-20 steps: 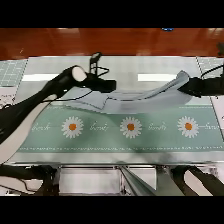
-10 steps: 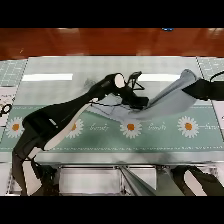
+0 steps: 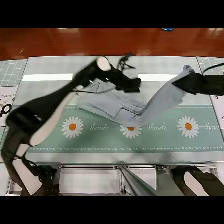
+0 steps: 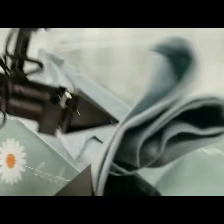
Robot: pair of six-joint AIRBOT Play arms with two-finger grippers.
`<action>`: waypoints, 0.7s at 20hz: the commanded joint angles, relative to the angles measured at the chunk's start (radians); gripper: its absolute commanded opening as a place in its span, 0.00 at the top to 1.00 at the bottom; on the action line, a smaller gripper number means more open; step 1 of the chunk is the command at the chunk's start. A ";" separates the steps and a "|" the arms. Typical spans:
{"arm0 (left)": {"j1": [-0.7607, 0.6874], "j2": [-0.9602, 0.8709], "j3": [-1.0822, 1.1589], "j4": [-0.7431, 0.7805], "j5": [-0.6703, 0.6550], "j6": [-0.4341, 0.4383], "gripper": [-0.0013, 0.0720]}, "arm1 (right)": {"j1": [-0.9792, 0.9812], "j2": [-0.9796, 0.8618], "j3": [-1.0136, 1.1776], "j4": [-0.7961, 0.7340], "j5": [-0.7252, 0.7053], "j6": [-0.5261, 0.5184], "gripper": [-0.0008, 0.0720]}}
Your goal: Fold the shirts.
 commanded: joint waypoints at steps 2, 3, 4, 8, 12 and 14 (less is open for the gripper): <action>0.223 0.274 -0.159 0.110 -0.026 0.024 0.96 | 0.219 -0.181 0.075 0.127 -0.172 -0.018 0.96; 0.268 0.369 -0.242 0.160 -0.004 0.025 0.96 | 0.274 -0.255 0.130 0.138 -0.192 -0.021 0.96; 0.309 0.456 -0.327 0.203 0.013 0.025 0.96 | 0.320 -0.327 0.189 0.147 -0.206 -0.021 0.96; 0.464 0.797 -0.701 0.259 0.068 0.052 0.96 | 0.468 -0.620 0.431 0.194 -0.229 -0.020 0.96; 0.519 1.036 -0.959 0.259 0.088 0.054 0.96 | 0.548 -0.840 0.589 0.230 -0.233 -0.012 0.96; 0.518 1.089 -1.022 0.258 0.089 0.053 0.96 | 0.573 -0.918 0.645 0.231 -0.232 0.007 0.96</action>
